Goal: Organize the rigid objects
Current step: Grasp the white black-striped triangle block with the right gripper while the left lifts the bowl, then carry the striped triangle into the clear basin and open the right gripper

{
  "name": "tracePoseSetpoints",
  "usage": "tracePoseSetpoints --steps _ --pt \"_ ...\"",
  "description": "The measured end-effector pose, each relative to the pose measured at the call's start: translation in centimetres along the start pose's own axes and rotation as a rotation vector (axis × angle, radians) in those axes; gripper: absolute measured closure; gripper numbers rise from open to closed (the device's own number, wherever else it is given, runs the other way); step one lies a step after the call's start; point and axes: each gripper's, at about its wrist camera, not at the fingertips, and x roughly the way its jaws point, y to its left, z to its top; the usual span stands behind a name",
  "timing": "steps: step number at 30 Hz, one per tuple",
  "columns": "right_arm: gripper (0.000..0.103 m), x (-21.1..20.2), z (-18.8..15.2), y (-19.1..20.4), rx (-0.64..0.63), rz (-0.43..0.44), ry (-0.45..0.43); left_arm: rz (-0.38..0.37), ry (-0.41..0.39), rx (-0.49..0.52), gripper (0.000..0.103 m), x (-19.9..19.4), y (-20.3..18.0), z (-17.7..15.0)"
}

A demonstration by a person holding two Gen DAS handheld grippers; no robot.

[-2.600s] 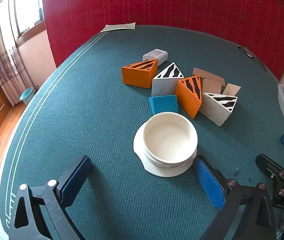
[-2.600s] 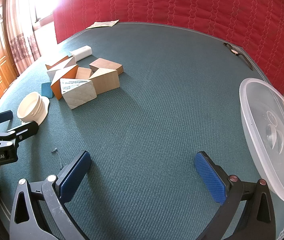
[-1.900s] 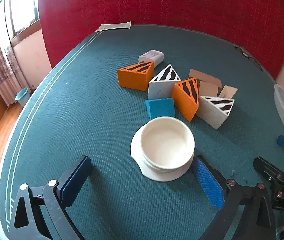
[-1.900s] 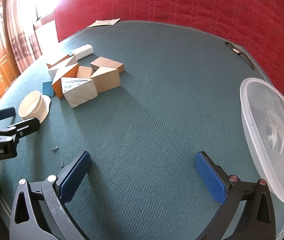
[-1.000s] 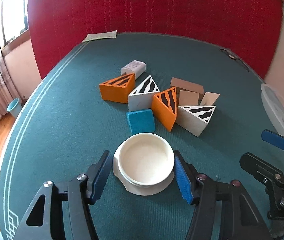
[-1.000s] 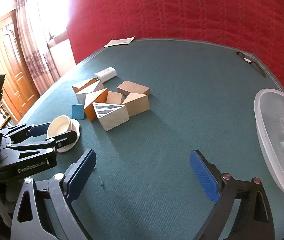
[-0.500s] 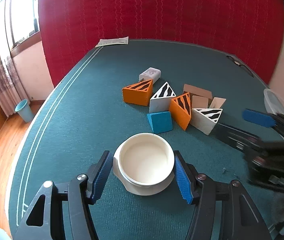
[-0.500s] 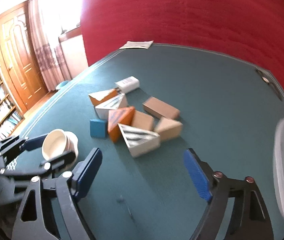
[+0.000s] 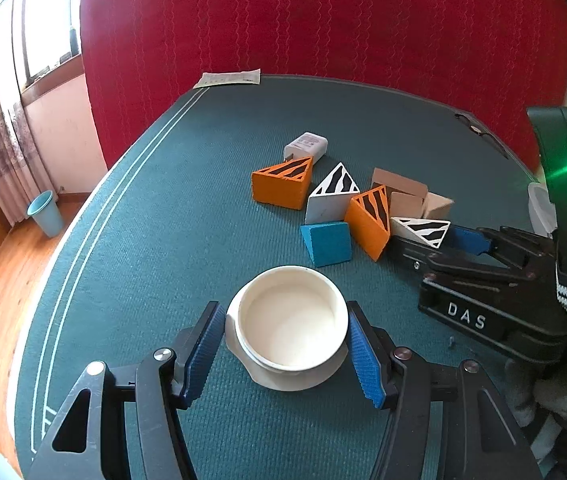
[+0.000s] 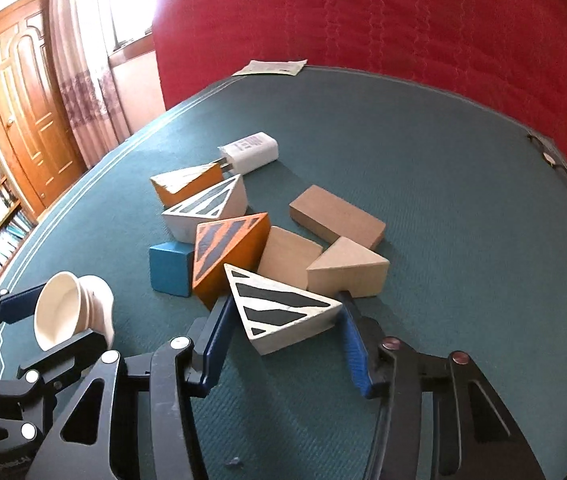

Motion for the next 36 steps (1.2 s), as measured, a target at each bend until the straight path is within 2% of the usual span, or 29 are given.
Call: tracePoseSetpoints --steps 15,26,36 --pt "0.052 -2.9 -2.0 -0.3 0.009 0.035 -0.019 0.004 0.003 0.000 0.040 -0.3 -0.3 -0.2" --pt "0.053 -8.0 -4.3 -4.7 0.100 -0.004 -0.071 -0.007 0.001 0.041 0.040 -0.5 -2.6 -0.2" --pt "0.053 -11.4 -5.0 -8.7 0.192 -0.056 -0.139 -0.034 -0.024 0.083 0.040 -1.4 -5.1 0.4"
